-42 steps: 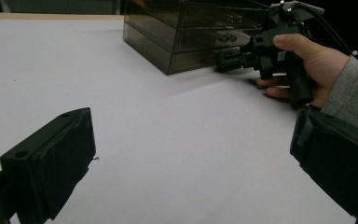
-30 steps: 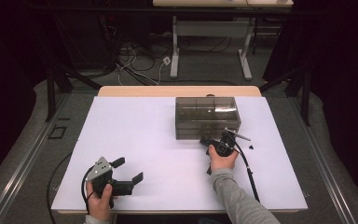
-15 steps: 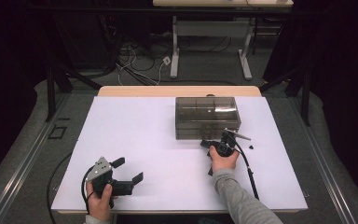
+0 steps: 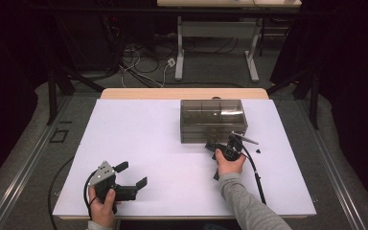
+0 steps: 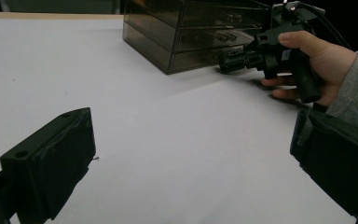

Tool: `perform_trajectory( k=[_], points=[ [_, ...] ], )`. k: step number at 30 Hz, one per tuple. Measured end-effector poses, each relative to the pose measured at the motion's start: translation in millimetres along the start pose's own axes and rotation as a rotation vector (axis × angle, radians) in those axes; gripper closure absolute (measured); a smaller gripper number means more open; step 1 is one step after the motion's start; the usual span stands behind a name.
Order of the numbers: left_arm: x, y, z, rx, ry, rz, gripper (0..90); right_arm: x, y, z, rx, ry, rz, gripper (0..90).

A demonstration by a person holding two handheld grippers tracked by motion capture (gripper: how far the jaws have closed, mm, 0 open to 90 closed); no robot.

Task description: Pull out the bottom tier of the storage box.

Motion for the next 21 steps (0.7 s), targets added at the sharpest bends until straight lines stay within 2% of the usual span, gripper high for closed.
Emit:
perform_trajectory(
  k=[8, 13, 15, 17, 19, 21],
  points=[
    [0.2, 0.0, -0.1, -0.001, 0.0, 0.001, 0.4, 0.8, 0.3, 3.6, -0.036, -0.008, 0.029, 76.8],
    [0.0, 0.1, -0.3, -0.001, 0.0, 0.002, 0.3, -0.3, 0.1, 5.2, -0.041, -0.011, 0.037, 78.9],
    [-0.1, 0.0, -0.3, -0.002, -0.001, 0.0, 0.4, 0.8, -0.4, 4.7, -0.015, 0.007, 0.061, 80.3],
    [0.0, 0.0, -0.2, -0.001, -0.001, 0.001, 0.3, 0.7, -1.1, 6.2, -0.042, -0.005, 0.064, 80.4],
    [-0.1, 0.0, -0.2, 0.0, -0.001, 0.002, 0.4, 1.1, -1.5, 5.4, -0.019, -0.007, 0.072, 80.5],
    [-0.1, 0.0, -0.2, 0.0, -0.001, 0.002, 0.4, 1.0, -1.2, 6.9, -0.041, 0.002, 0.076, 80.5]
  ],
)
Point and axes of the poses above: each handheld gripper's, and its own axes: z roughly forward along the jaws, y roughly out of its top, x roughly to its left, the point moved 3 cm from there along z, roughly forward along the jaws, and after that the axes turned 11 degrees about -y, right-handed, at the moved point
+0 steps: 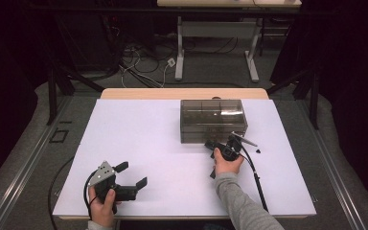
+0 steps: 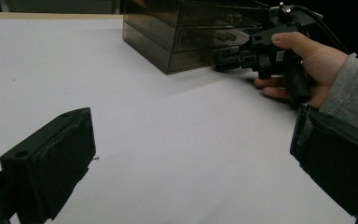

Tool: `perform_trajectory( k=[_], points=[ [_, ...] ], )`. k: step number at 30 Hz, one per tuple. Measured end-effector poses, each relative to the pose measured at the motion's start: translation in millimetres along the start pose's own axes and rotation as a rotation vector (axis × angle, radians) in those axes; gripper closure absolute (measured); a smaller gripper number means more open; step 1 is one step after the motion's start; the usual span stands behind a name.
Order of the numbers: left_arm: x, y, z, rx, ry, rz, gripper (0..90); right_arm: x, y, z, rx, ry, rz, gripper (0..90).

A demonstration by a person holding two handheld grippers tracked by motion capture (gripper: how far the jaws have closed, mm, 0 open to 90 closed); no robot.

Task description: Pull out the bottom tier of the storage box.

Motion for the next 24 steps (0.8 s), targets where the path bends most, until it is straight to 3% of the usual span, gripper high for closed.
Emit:
perform_trajectory(
  k=[1, 6, 9, 11, 19, 24],
  points=[
    [0.0, -0.1, 0.0, 0.001, 0.0, 0.0, 0.4, -0.5, 0.1, -1.6, 0.025, 0.01, -0.002, 80.6],
    [0.0, 0.0, 0.0, 0.001, 0.001, 0.0, 0.4, 0.5, -0.2, -1.1, 0.008, -0.001, 0.017, 80.6],
    [0.1, 0.1, -0.2, 0.0, 0.001, 0.003, 0.3, 0.1, -0.9, -1.6, 0.01, -0.006, 0.004, 80.7],
    [-0.3, -0.1, -0.1, -0.003, 0.001, -0.004, 0.4, 0.3, -2.5, -2.0, 0.057, -0.003, 0.012, 90.0],
    [-0.2, 0.2, 0.5, 0.004, 0.002, 0.008, 0.4, 1.6, -3.3, -5.8, 0.049, -0.012, -0.002, 90.0],
    [-0.2, 0.1, 0.9, 0.001, 0.002, 0.005, 0.4, 1.5, -2.2, -7.2, 0.027, -0.017, -0.007, 82.5]
  ],
)
Point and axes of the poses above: each handheld gripper's, and its own axes: z roughly forward along the jaws, y roughly out of its top, x roughly to its left, the point moved 3 cm from there along z, roughly forward along the jaws, and after that the axes turned 11 degrees about -y, right-handed, at the moved point
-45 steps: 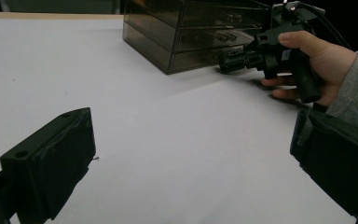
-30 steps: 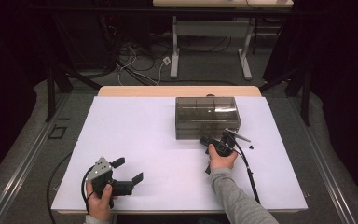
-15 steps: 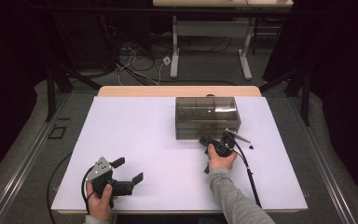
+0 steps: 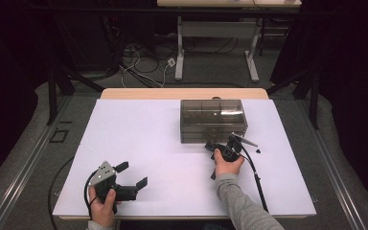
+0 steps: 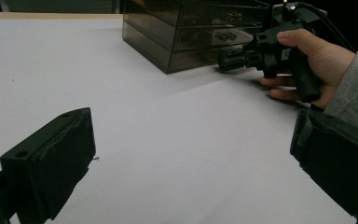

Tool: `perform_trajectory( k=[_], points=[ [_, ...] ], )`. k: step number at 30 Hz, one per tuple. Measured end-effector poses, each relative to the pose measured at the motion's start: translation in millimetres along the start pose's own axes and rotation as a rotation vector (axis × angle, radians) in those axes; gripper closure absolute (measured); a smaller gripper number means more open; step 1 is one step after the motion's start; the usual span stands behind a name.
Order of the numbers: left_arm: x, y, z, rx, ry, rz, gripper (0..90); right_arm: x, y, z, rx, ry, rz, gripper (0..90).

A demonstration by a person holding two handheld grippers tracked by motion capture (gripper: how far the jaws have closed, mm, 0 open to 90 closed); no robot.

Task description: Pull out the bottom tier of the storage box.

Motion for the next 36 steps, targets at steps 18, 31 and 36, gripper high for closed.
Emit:
perform_trajectory(
  k=[18, 31, 36],
  points=[
    [-0.4, 0.1, 0.0, 0.001, -0.001, 0.002, 0.4, -2.8, -3.3, 4.1, -0.041, 0.004, 0.069, 74.5],
    [-0.4, -0.2, 0.2, 0.008, -0.005, 0.006, 0.4, -2.1, -0.5, 9.0, -0.037, 0.041, 0.107, 79.3],
    [-0.6, -0.2, 0.8, 0.005, -0.005, 0.005, 0.4, -2.9, 0.4, 10.5, -0.015, 0.048, 0.114, 79.9]
  ],
)
Point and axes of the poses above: each handheld gripper's, and its own axes: z roughly forward along the jaws, y roughly out of its top, x roughly to its left, the point moved 3 cm from there along z, roughly forward along the jaws, and after that the axes turned 11 degrees about -y, right-handed, at the moved point
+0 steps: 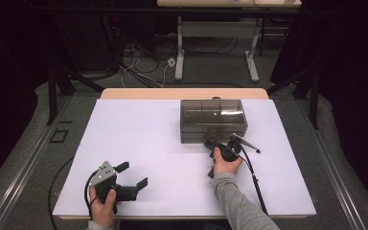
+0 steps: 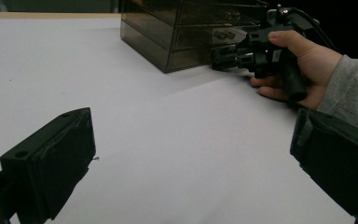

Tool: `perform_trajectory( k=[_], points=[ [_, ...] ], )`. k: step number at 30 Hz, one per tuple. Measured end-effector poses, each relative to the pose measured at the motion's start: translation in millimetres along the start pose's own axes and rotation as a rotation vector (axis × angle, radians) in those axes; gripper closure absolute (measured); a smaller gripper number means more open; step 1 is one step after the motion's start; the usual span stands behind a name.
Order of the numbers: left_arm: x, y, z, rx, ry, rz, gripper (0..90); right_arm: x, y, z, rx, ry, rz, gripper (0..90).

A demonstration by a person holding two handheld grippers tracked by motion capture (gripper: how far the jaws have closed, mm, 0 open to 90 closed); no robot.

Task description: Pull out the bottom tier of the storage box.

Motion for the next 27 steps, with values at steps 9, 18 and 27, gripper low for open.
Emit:
perform_trajectory(
  k=[9, 18, 27],
  points=[
    [0.3, -0.3, 0.2, 0.004, -0.001, -0.003, 0.4, -1.7, 3.2, 2.0, 0.029, 0.026, 0.006, 80.9],
    [0.5, -0.2, 0.0, 0.002, 0.0, 0.001, 0.3, -1.8, 5.0, 1.0, 0.033, 0.018, -0.051, 81.4],
    [0.4, -0.3, 0.2, 0.003, 0.0, 0.001, 0.4, -2.2, 3.9, -2.3, 0.054, 0.013, -0.075, 81.5]
  ],
)
Point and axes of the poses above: each handheld gripper's, and its own axes: z roughly forward along the jaws, y roughly out of its top, x roughly to its left, the point moved 3 cm from there along z, roughly forward along the jaws, and after that the axes turned 11 degrees about -y, right-handed, at the moved point
